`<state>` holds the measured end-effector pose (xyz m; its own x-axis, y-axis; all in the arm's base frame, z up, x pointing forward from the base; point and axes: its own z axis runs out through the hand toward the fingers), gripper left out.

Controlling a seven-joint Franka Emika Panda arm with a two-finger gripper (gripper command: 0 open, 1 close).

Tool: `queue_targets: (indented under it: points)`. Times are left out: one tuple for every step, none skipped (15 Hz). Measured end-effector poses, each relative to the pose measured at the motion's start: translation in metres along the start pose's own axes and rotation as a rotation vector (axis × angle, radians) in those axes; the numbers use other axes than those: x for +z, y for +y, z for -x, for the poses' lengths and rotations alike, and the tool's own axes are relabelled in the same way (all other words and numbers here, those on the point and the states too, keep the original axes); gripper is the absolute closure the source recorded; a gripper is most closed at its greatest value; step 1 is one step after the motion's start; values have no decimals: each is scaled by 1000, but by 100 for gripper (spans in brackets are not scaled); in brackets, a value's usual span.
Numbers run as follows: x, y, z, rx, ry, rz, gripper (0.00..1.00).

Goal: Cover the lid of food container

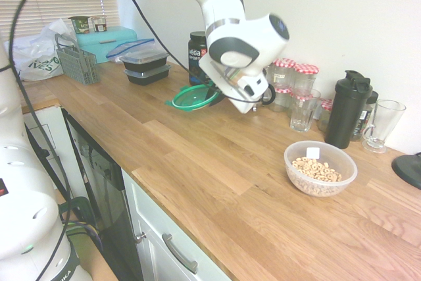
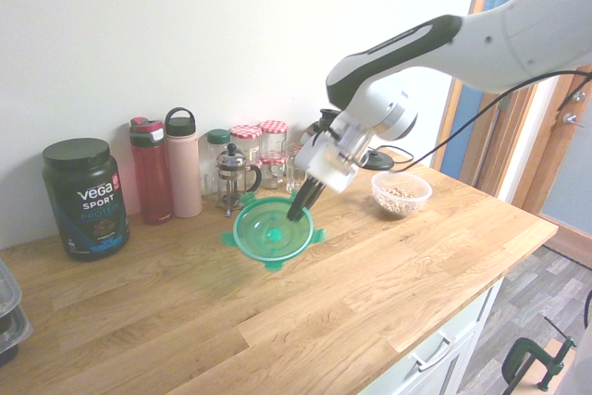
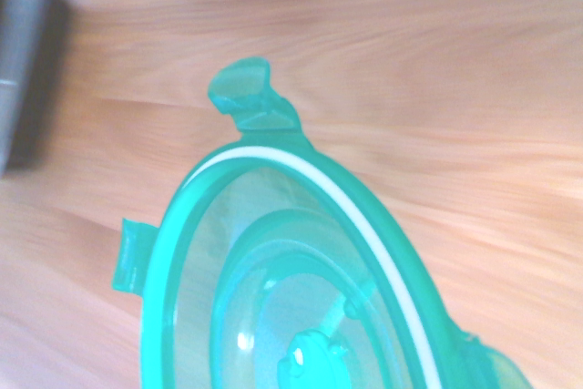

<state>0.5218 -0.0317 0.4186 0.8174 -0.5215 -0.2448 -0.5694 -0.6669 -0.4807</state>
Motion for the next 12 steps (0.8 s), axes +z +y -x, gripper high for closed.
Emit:
queue_targets:
  points:
    - [-29, 3, 5, 13, 51, 63, 100]
    - [-61, 6, 11, 26, 107, 124, 100]
    - [-95, 7, 17, 38, 167, 180, 100]
    - [-127, 7, 23, 46, 230, 231, 100]
    - [-155, 5, 28, 53, 291, 274, 100]
    - [-178, 0, 32, 56, 352, 317, 100]
    - [-197, -7, 34, 57, 415, 361, 100]
    - [-209, -14, 35, 57, 470, 407, 100]
    - [-217, -18, 32, 58, 521, 454, 100]
    - [-219, -22, 28, 60, 571, 504, 100]
    - [-217, -23, 20, 64, 618, 553, 100]
    - [-211, -23, 11, 71, 661, 607, 100]
